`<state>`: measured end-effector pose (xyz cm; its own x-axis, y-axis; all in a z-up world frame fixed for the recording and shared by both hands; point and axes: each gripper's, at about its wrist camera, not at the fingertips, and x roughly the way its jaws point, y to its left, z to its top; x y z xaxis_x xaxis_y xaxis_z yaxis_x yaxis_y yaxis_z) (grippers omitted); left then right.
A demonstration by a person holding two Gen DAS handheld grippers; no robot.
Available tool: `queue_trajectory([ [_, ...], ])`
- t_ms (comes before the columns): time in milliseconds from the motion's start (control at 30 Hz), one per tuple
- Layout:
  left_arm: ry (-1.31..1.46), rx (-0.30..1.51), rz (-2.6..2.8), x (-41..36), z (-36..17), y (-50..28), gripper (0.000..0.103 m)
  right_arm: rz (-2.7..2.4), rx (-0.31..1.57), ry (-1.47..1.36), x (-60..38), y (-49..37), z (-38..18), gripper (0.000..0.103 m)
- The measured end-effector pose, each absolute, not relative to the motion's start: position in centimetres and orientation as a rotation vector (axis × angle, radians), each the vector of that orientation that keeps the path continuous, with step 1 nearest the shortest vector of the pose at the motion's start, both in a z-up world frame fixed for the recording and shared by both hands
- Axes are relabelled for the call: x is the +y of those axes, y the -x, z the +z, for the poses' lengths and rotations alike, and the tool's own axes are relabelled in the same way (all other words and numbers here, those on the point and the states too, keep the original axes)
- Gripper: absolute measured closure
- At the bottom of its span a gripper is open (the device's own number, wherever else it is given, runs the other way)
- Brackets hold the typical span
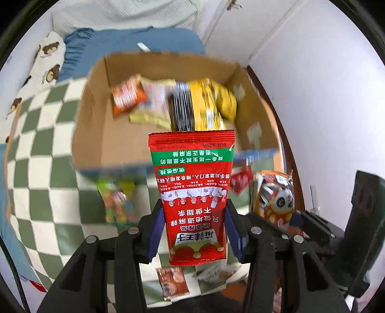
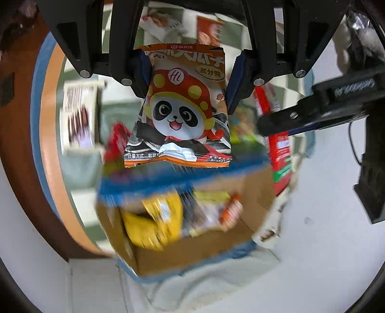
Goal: Organize snacks
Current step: 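Lower both held packets into the box and open both tools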
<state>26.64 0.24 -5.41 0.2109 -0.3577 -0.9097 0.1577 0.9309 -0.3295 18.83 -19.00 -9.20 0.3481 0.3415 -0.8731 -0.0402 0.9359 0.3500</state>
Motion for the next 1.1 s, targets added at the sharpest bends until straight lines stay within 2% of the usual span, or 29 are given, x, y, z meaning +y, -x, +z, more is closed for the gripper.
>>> queue_trajectory([
  [100, 0.192, 1.295, -0.328, 1.2, -4.2, -30.2, 0.059, 0.28, 1.149, -0.281, -18.2, -21.3, -6.8, 0.047],
  [333, 0.158, 1.379, -0.238, 2.8, -7.1, -38.9, 0.059, 0.298, 1.129, -0.243, -16.6, -30.2, -5.0, 0.047],
  [600, 0.082, 1.539, -0.13, 3.9, -13.2, -43.9, 0.058, 0.304, 1.244, -0.257, -13.7, -37.1, -10.7, 0.047],
  [933, 0.077, 1.621, -0.118, 4.3, -16.6, -44.1, 0.056, 0.339, 1.374, -0.271, -12.1, -38.4, -16.5, 0.047],
  [1033, 0.085, 1.634, -0.115, 4.3, -16.9, -44.0, 0.05, 0.356, 1.412, -0.283, -11.9, -38.8, -17.3, 0.046],
  [1067, 0.096, 1.636, -0.111, 4.4, -17.0, -44.0, 0.047, 0.363, 1.426, -0.292, -11.9, -39.0, -17.7, 0.037],
  [1100, 0.113, 1.636, -0.11, 4.6, -17.1, -44.0, 0.038, 0.371, 1.449, -0.3, -11.7, -39.2, -18.2, 0.021],
])
